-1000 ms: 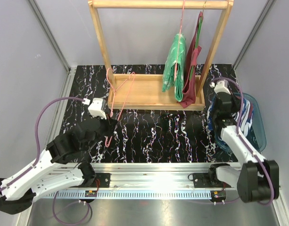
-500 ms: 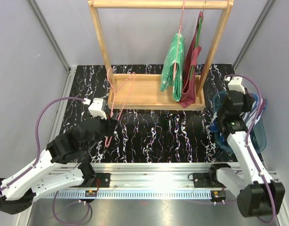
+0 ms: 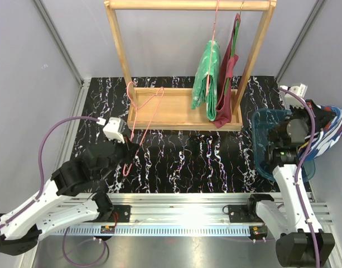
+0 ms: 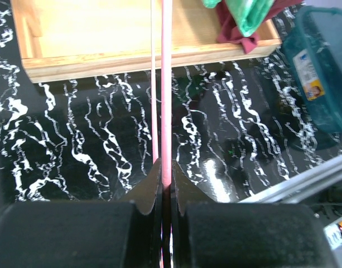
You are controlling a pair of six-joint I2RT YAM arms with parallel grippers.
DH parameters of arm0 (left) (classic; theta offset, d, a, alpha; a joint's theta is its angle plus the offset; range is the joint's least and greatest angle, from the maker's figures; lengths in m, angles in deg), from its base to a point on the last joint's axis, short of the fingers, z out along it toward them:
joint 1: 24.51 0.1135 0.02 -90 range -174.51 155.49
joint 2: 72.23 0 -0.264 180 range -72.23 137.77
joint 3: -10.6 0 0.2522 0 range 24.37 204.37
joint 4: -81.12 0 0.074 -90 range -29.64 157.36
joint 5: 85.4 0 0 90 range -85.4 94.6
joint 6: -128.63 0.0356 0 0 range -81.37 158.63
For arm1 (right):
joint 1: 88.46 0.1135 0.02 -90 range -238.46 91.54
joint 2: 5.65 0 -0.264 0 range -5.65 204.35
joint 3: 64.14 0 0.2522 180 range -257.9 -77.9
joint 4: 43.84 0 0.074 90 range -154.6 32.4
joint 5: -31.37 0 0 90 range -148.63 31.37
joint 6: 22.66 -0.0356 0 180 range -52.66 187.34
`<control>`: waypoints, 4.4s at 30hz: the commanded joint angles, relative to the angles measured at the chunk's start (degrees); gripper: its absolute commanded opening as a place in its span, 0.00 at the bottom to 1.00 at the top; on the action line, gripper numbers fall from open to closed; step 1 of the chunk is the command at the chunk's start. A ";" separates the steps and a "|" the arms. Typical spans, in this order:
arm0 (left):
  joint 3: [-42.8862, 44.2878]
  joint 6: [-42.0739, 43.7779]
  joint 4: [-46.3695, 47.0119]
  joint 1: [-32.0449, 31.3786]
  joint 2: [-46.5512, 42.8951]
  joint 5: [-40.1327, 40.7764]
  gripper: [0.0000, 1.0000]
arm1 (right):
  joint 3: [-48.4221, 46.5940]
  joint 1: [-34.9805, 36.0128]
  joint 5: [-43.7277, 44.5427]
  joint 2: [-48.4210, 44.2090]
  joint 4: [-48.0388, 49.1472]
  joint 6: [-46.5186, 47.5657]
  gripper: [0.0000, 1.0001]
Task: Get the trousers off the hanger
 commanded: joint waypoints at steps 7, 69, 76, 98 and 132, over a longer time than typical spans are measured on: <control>-3.10 -0.92 3.07 0.14 -6.97 -6.49 0.00 | 13.23 -3.59 -9.05 -6.67 -1.65 -1.71 0.00; 5.24 1.02 -5.10 0.05 -6.45 -0.17 0.00 | -20.94 -15.81 -44.57 50.83 -65.02 -89.79 0.99; 6.91 0.93 -3.88 0.05 -3.12 3.09 0.00 | -26.13 -17.21 -46.33 34.57 -66.43 -92.08 0.99; 28.70 23.33 13.17 5.05 26.42 10.48 0.00 | -23.15 -17.93 -77.79 -7.10 -70.39 -90.58 0.99; 58.34 15.08 3.33 33.01 52.10 -18.09 0.60 | -25.07 -7.20 -81.94 -16.70 -71.35 -94.37 0.99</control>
